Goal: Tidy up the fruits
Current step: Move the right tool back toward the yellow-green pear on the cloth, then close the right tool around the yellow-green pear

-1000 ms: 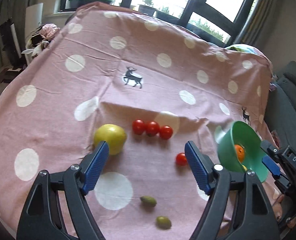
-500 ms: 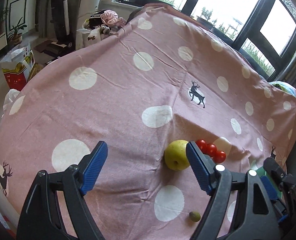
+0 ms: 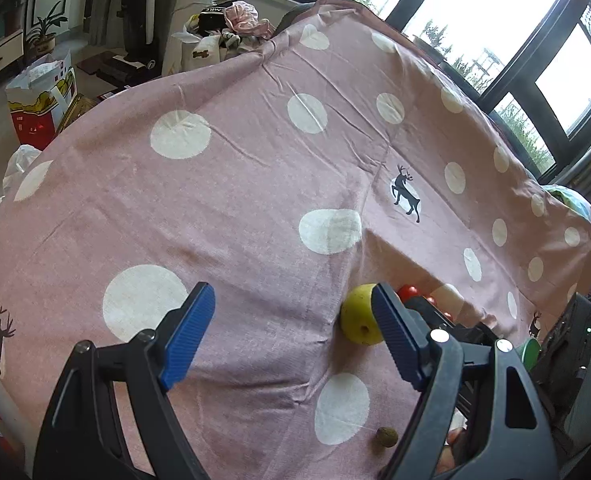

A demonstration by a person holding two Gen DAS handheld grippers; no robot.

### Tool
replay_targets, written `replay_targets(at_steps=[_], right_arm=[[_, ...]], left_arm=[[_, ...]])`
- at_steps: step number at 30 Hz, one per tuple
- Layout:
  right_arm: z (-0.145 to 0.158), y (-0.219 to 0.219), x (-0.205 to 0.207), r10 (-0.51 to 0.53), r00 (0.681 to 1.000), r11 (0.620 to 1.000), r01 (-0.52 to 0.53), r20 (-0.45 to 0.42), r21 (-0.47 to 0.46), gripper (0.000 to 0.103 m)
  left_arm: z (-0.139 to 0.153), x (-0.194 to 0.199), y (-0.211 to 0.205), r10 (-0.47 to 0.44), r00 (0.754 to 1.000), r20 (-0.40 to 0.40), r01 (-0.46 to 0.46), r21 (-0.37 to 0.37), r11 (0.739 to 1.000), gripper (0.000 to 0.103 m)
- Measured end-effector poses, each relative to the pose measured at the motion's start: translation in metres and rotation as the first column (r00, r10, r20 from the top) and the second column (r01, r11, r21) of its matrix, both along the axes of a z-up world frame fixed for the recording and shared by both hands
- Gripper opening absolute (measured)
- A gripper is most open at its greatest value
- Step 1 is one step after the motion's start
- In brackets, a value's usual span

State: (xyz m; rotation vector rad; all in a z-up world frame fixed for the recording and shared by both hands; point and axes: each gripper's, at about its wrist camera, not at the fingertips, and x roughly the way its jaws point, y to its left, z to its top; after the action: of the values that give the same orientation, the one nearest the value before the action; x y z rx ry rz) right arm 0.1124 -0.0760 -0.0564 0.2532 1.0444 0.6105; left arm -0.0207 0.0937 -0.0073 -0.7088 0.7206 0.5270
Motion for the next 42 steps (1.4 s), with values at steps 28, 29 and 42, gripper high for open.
replay_targets(at_steps=[28,29,42], right_arm=[[-0.011,-0.027,0.007,-0.114,0.992,0.985,0.107,-0.049,-0.132,0.063],[-0.009,-0.034,0.006,-0.128,0.991,0.98,0.12,-0.039,-0.157,0.063],[-0.009,-0.072,0.004,-0.152,0.987,0.959,0.136,-0.048,-0.25,0.063]], left_arm=[[-0.005,0.01,-0.012,-0.085,0.996,-0.017,0.085,-0.012,0.996,0.08],[-0.005,0.012,-0.014,-0.097,0.995,-0.02,0.097,-0.009,0.995,0.08],[-0.012,0.035,-0.047,-0.213,0.974,-0.073,0.215,0.024,0.976,0.08]])
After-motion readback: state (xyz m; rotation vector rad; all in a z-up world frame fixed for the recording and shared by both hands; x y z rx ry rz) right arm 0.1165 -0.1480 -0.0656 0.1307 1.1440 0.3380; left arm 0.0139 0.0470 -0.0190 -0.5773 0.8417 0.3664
